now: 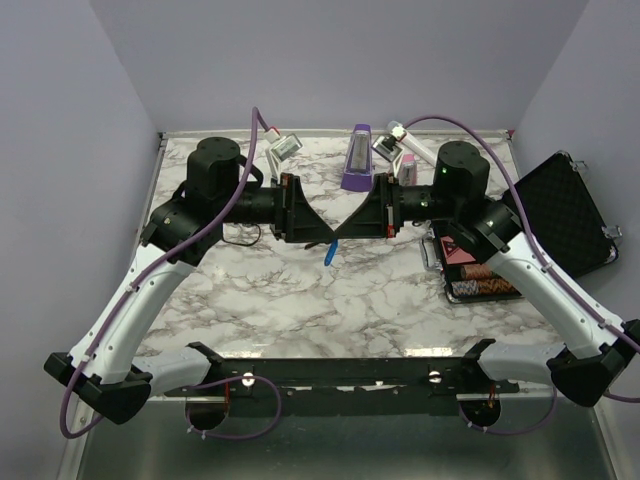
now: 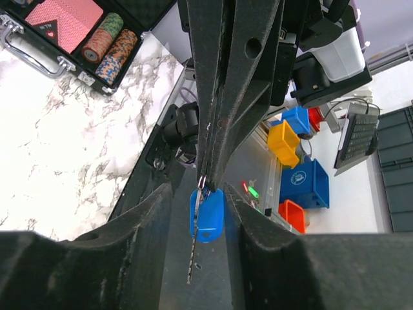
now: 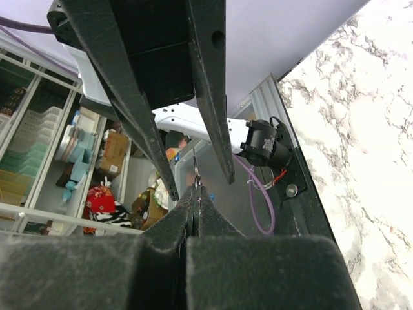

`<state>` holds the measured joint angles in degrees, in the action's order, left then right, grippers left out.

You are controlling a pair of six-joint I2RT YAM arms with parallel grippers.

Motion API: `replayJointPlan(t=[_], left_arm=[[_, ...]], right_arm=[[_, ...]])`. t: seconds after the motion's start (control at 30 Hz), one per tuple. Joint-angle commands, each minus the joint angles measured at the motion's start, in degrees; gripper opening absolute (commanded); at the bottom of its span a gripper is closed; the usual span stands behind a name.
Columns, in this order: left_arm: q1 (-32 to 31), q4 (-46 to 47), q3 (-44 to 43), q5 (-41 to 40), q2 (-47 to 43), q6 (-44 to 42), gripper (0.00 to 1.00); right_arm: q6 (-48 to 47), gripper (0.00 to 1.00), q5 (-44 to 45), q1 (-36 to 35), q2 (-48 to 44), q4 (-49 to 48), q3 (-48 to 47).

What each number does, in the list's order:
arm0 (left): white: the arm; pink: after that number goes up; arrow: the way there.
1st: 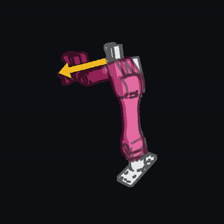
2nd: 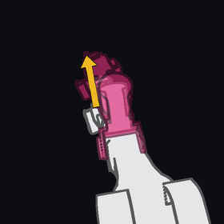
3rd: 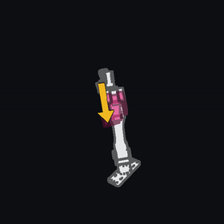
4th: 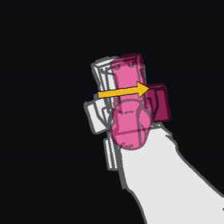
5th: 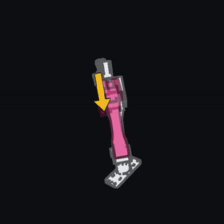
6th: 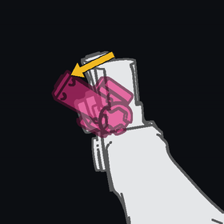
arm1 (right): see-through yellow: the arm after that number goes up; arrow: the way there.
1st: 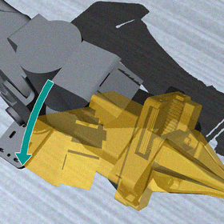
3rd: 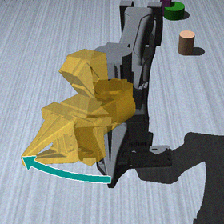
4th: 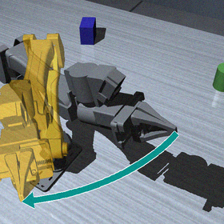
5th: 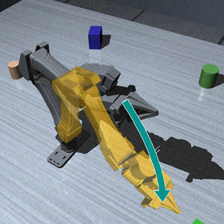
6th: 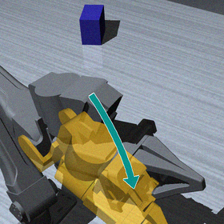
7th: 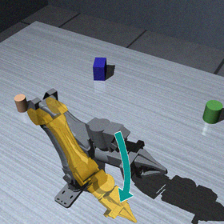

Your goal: Remove the keys from the keyring

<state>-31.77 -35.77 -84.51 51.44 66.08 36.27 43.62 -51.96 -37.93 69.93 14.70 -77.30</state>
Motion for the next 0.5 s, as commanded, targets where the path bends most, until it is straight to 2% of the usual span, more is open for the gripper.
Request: replayJointPlan(t=[0.0, 0.17, 0.47], left_arm=[[1.27, 1.58, -0.48, 0.06, -0.25, 0.11, 0.49], [3.37, 1.58, -0.57, 0.85, -0.96, 0.64, 0.54], [6.46, -0.96, -0.13, 4.28, -2.01, -1.64, 0.50]], right_arm=[[-0.81, 0.01, -1.65, -0.30, 0.56, 0.94, -1.19], [-1.43, 0.01, -1.12, -0.30, 0.73, 1.82, -1.72], [-1.52, 0.01, -0.68, -0.30, 1.00, 2.09, -2.33]])
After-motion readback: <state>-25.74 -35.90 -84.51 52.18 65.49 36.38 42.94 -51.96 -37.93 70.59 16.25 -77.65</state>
